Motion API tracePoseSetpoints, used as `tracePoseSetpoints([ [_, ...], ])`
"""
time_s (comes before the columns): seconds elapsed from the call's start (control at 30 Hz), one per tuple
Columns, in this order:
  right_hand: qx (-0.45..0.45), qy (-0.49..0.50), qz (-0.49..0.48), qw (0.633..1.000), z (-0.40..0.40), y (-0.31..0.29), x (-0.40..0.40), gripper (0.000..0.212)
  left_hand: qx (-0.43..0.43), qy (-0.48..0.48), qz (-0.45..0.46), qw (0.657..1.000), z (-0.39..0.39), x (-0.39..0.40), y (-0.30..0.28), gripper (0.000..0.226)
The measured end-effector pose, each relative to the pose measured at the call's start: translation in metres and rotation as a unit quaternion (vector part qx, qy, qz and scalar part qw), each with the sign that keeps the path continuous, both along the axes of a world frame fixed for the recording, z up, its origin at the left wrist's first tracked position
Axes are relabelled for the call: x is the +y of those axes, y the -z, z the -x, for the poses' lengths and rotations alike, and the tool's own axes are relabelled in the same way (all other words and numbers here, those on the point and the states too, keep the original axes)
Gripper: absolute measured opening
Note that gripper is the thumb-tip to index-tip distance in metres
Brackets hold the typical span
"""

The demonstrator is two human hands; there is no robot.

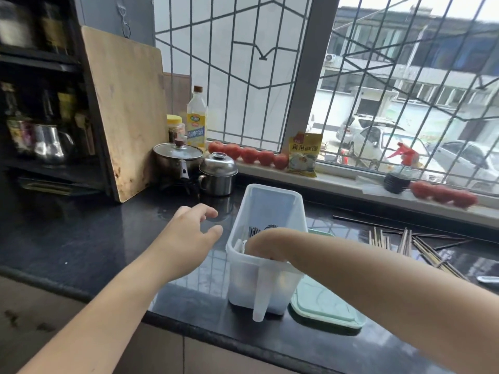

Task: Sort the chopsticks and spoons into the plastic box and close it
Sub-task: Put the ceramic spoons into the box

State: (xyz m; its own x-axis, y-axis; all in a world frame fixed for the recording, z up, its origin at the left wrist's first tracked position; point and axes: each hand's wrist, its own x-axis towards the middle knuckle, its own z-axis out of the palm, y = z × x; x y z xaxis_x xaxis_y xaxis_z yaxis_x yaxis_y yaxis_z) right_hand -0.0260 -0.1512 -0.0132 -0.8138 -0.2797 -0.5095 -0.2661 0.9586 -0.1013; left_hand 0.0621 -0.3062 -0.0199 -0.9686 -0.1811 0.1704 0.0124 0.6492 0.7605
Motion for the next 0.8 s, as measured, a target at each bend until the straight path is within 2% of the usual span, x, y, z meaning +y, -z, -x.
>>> tracePoseSetpoints([
  [0.2,-0.003,-0.004,-0.057,0.998,0.007,0.005,-0.003,0.048,-0.005,0.01,-0.003,1.0,0.003,0.003,-0.005,0.03],
  [0.3,0.028,-0.024,-0.036,0.999,0.005,0.004,-0.001,0.039,-0.002,0.007,-0.002,1.0,0.004,0.006,-0.009,0.027],
  [0.37,0.092,-0.05,-0.025,0.994,0.006,0.002,0.001,0.028,0.011,0.007,-0.004,1.0,0.002,0.011,-0.014,0.024],
  [0.4,0.143,-0.05,-0.004,0.988,0.006,-0.002,0.004,0.025,0.024,0.006,-0.005,1.0,0.0,0.015,-0.017,0.022],
  [0.47,0.229,-0.032,0.065,0.971,0.007,-0.016,0.016,0.032,0.056,0.002,-0.003,0.998,-0.002,0.027,-0.026,0.017],
  [0.53,0.274,-0.019,0.141,0.951,0.006,-0.034,0.036,0.041,0.096,-0.001,-0.019,0.995,-0.002,0.043,-0.034,0.014],
  [0.63,0.323,0.036,0.258,0.91,-0.005,-0.053,0.08,0.045,0.165,-0.011,-0.051,0.985,0.0,0.081,-0.045,0.014],
  [0.7,0.338,0.074,0.283,0.895,-0.015,-0.051,0.116,0.046,0.196,-0.004,-0.082,0.977,0.003,0.114,-0.052,0.014],
  [0.8,0.327,0.121,0.292,0.891,-0.028,-0.035,0.177,0.047,0.186,0.054,-0.119,0.974,0.008,0.172,-0.055,0.016],
])
